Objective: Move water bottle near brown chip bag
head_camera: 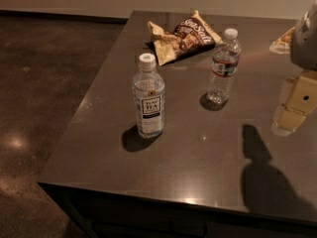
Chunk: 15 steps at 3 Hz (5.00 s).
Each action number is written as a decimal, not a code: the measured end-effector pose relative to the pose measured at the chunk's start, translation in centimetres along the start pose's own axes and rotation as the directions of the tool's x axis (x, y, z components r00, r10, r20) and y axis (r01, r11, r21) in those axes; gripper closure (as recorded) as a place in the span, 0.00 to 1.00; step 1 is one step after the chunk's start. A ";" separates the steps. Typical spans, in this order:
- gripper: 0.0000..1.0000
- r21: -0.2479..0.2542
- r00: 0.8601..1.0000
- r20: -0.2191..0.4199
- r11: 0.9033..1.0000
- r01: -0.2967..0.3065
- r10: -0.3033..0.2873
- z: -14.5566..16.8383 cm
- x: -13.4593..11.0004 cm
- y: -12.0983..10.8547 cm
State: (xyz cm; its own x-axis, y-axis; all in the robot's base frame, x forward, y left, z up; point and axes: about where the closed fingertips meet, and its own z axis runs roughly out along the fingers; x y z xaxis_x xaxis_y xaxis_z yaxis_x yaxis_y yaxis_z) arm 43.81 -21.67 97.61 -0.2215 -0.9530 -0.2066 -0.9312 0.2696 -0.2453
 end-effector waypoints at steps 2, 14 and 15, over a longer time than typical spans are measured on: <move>0.00 0.012 1.000 -0.017 1.000 -0.015 0.015 0.1 -0.3 -0.6; 1.00 -0.068 0.840 0.415 0.933 -0.354 0.349 9.4 -10.6 -18.1; 1.00 -0.069 0.821 0.444 0.927 -0.368 0.359 9.6 -11.4 -20.6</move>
Offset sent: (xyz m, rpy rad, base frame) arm 0.0185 0.0026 -0.0033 -0.0456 0.0097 -0.0637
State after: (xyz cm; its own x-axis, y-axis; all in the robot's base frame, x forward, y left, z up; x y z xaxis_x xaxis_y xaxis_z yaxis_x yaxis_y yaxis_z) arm 68.27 -15.05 95.88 -0.3874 -0.6244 -0.6783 -0.8020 0.5911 -0.0861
